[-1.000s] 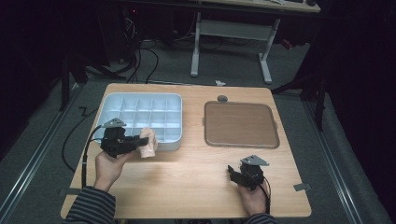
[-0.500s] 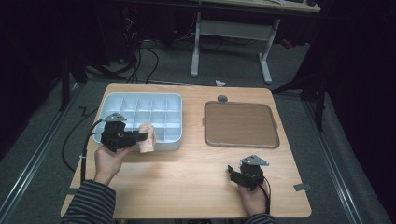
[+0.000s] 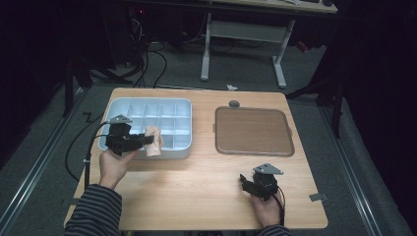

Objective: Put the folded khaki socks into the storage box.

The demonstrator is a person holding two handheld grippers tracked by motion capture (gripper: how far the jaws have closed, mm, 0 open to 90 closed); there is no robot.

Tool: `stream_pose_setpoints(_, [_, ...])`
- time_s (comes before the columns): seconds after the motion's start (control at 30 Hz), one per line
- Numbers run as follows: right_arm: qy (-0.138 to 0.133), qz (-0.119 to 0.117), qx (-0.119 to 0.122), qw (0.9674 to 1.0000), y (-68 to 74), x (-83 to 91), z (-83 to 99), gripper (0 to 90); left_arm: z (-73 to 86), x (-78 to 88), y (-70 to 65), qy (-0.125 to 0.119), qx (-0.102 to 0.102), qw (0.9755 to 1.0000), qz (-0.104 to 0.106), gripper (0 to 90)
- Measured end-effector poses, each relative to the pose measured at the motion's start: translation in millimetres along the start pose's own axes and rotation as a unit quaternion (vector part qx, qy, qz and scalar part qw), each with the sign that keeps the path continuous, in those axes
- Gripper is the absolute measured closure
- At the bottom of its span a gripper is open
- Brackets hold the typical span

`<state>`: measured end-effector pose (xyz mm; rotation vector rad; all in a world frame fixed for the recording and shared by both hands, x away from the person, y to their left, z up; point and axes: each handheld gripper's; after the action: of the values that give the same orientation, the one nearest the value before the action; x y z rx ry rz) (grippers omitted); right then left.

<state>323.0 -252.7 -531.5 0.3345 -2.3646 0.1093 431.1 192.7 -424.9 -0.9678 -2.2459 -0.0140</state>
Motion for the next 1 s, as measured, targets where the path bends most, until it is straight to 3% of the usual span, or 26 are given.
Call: stream_pose_setpoints(1.0, [0.000, 0.000, 0.000, 1.0000, 0.1, 0.0, 0.0, 36.1, 1.6, -11.3, 29.5, 0.009, 0.034, 0.9992, -0.019, 74.7])
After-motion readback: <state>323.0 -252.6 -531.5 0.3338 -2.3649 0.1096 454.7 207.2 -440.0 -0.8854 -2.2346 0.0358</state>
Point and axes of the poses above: each handheld gripper's, and its own axes: x roughly backward along the jaws, z roughly out of its underside, y roughly to its left, and after that the axes turned 3 degrees about -x, right-handed
